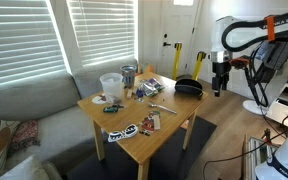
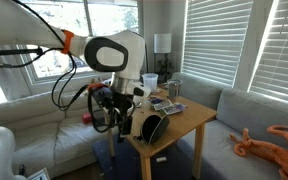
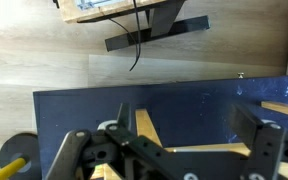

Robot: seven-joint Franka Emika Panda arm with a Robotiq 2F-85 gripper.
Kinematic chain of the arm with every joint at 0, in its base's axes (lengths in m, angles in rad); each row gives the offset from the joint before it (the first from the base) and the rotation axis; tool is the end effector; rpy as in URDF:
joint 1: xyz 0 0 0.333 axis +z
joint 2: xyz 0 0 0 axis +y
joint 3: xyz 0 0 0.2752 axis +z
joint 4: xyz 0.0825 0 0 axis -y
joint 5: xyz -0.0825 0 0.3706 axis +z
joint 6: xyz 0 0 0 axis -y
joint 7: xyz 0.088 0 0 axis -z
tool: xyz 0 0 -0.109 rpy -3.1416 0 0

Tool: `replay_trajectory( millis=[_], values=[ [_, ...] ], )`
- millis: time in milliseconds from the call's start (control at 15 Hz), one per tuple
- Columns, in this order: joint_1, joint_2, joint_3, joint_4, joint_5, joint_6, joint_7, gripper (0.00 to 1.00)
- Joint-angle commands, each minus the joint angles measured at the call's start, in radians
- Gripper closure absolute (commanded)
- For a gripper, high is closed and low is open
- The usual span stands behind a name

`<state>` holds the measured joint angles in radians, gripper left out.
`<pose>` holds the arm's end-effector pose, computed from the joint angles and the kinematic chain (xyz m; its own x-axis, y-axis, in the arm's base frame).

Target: Put the block in the cup

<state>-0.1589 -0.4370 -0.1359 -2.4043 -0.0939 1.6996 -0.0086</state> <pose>0.3692 -0.1217 0.4202 0.9348 -0.2335 -0.2676 -0.2350 -0.9716 0.0268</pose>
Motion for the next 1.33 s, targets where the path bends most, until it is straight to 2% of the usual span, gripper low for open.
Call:
replay_trajectory(
  millis=[0, 467, 533, 867, 1067, 1200, 1267],
  values=[
    [0.002, 0.0, -0.002, 0.001, -0.001, -0.001, 0.001, 0.0],
    [0.002, 0.0, -0.002, 0.001, -0.001, -0.001, 0.001, 0.0],
    [0.015, 0.009, 0.01, 0.035, 0.021, -0.009, 0.015, 0.0],
    [0.098, 0.037, 0.128, 0.217, 0.034, -0.003, 0.107, 0.0],
    [0.164, 0.108, 0.211, 0.331, 0.003, -0.039, 0.115, 0.0],
    [0.184, 0.161, 0.267, 0.388, -0.032, -0.069, 0.181, 0.0],
    [0.195, 0.173, 0.269, 0.406, -0.028, -0.08, 0.171, 0.0]
  ],
)
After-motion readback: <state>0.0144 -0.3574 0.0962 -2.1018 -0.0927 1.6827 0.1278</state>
